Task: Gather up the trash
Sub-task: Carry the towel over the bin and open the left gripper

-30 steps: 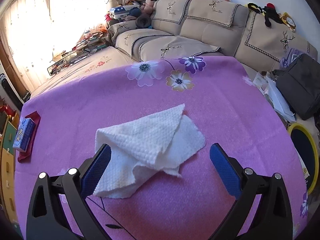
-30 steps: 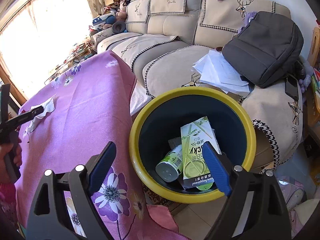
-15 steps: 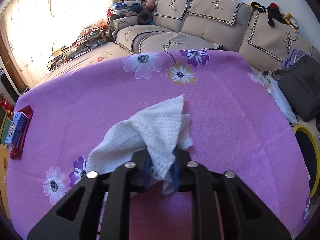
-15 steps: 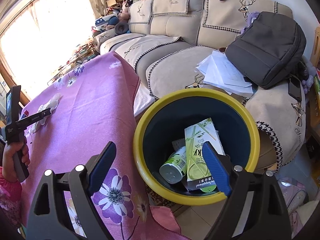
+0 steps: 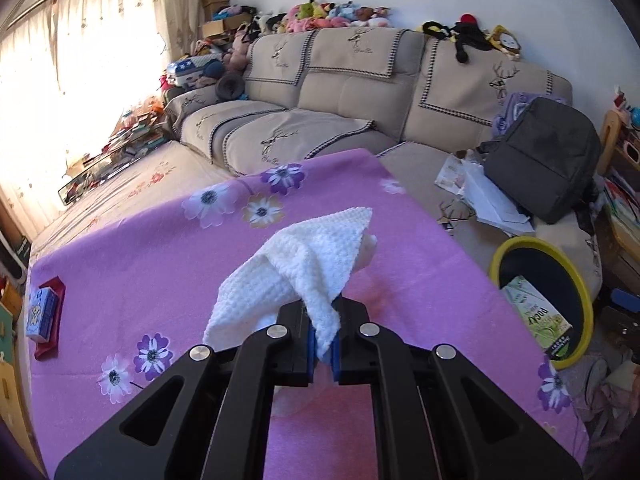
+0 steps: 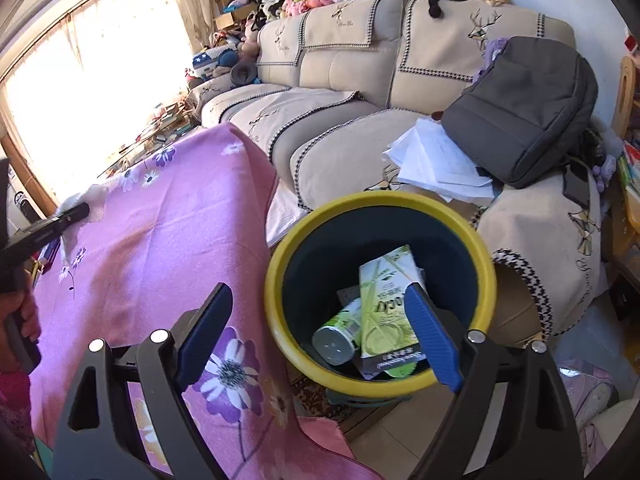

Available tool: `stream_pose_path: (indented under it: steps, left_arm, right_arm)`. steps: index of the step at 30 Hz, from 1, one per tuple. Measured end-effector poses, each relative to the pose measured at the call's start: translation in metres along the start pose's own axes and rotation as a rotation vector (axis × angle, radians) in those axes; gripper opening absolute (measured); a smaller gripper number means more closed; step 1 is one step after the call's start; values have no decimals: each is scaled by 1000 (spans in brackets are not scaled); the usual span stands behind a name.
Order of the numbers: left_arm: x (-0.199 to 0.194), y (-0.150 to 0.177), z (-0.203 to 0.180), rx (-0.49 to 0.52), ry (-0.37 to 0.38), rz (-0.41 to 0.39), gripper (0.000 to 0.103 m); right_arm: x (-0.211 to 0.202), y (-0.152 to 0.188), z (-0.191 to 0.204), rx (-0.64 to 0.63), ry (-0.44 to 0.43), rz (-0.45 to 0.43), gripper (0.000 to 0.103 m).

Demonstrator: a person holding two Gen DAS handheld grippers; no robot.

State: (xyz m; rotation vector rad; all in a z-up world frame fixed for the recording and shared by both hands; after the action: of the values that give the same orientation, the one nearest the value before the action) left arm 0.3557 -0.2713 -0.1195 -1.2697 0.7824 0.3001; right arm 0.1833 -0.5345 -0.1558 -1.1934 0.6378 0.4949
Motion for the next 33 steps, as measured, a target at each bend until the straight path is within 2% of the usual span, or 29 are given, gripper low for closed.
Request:
stream_pose_path:
  steps: [4, 10, 19, 24, 27, 29, 31, 32, 33]
  left_arm:
    - [-19, -9, -50, 71, 73, -11, 7]
    - [-20, -16, -140, 167, 181, 11, 7]
    - [10, -10, -276, 296, 340, 133, 7]
    - [39, 2, -327, 328, 363, 210, 7]
    - [53, 8, -340, 313, 374, 256, 7]
    - [63, 11, -346, 304, 355, 270, 9]
    - [73, 15, -347, 290, 340, 290, 13]
    - [79, 17, -348, 282, 332, 303, 19]
    - [87, 19, -347, 275, 320, 326, 32]
  right_arm:
    - [-11, 5, -19, 21, 31, -14, 83]
    - [-30, 16, -54, 70, 73, -36, 83]
    - [-55, 31, -97, 139, 111, -62, 83]
    - [-62, 39, -108, 166, 111, -68, 83]
    - [-65, 40, -111, 176, 108, -70, 83]
    - [-65, 40, -112, 178, 101, -72, 83]
    - [-64, 40, -109, 174, 94, -73, 84]
    - [-64, 39, -107, 171, 92, -72, 84]
    - [-63, 39, -105, 169, 88, -71, 84]
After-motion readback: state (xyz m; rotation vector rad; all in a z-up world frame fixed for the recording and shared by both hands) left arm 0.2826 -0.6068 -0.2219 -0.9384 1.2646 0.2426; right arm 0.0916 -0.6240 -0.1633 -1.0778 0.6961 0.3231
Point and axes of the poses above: each gripper's, at about its wrist camera, not at the fingertips, and x roughly the way its jaws point, z to its left, y to its underside, the point moved 7 cm from there along x, roughly the way its jaws point, and after that the axes turned 5 degrees about -y, right-handed, at the moved point
